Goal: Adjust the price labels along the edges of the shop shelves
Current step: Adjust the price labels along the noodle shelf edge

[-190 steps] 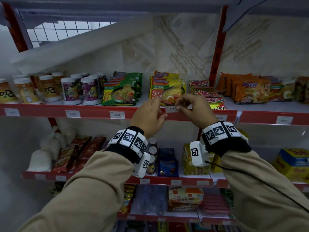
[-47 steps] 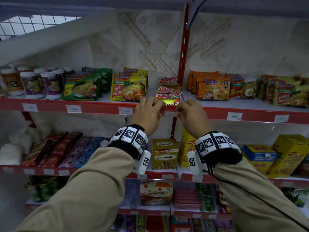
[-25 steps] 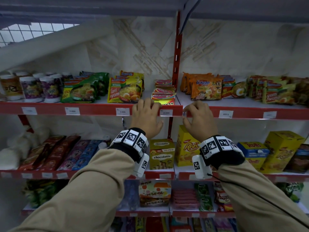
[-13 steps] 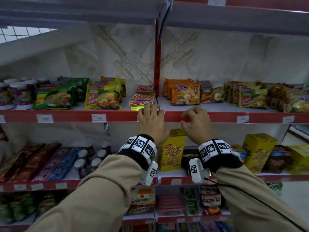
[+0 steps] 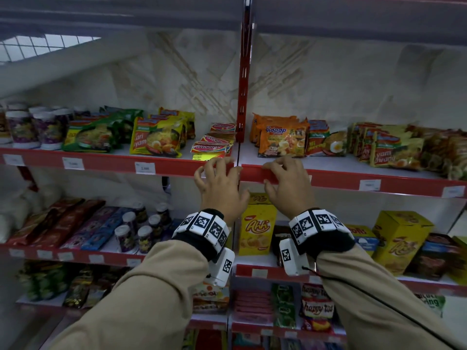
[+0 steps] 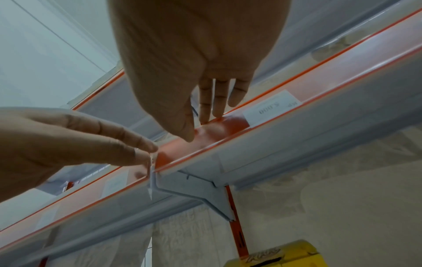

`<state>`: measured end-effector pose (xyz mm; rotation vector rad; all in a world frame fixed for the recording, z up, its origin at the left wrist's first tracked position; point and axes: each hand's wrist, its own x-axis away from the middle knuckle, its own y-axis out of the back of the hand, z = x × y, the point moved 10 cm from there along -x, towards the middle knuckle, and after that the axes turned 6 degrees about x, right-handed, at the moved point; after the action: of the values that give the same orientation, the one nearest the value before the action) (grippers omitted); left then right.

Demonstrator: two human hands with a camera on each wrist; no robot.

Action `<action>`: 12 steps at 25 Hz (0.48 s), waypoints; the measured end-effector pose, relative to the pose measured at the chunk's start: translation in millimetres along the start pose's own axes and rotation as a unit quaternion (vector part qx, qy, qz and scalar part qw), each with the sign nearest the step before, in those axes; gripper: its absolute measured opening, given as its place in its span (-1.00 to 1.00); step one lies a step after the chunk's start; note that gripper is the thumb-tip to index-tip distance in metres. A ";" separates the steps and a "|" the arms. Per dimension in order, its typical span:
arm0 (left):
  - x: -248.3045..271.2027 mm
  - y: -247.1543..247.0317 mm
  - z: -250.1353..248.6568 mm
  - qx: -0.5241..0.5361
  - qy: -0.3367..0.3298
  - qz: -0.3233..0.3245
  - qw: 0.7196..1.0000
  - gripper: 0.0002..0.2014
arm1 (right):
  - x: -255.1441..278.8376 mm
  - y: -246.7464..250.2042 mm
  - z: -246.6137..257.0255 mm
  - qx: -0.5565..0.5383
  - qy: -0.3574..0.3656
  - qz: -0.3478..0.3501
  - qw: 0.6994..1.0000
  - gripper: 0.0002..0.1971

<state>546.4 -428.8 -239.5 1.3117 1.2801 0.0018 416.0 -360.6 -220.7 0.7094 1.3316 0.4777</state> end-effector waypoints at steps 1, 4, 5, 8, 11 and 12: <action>1.1 0.7 0.9 -0.001 0.002 -0.004 1.000 -0.60 | -0.8 -0.1 1.5 0.015 0.007 0.005 1.000 -0.69; -0.2 0.2 3.5 -0.016 0.012 0.000 1.000 -0.60 | -3.8 -2.9 -2.1 0.070 0.007 0.037 0.997 -0.69; -1.2 -0.5 2.9 -0.023 0.016 0.002 1.000 -0.57 | -5.7 -2.9 -6.3 0.091 -0.001 0.047 0.995 -0.68; -1.7 -5.5 -8.9 -0.020 0.011 0.006 1.000 -0.42 | -12.2 0.5 -23.0 0.126 -0.024 0.077 0.989 -0.67; -3.7 -12.8 -37.7 0.000 -0.052 0.010 0.999 -0.36 | -12.9 9.4 -42.4 0.128 -0.031 0.085 0.988 -0.69; -5.1 -15.8 -49.2 0.009 -0.078 0.016 0.997 -0.36 | -11.5 12.8 -48.3 0.123 -0.031 0.083 0.988 -0.71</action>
<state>501.3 -403.7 -234.3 1.3202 1.1280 -0.0884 367.5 -350.2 -207.5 1.0375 1.2907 0.4234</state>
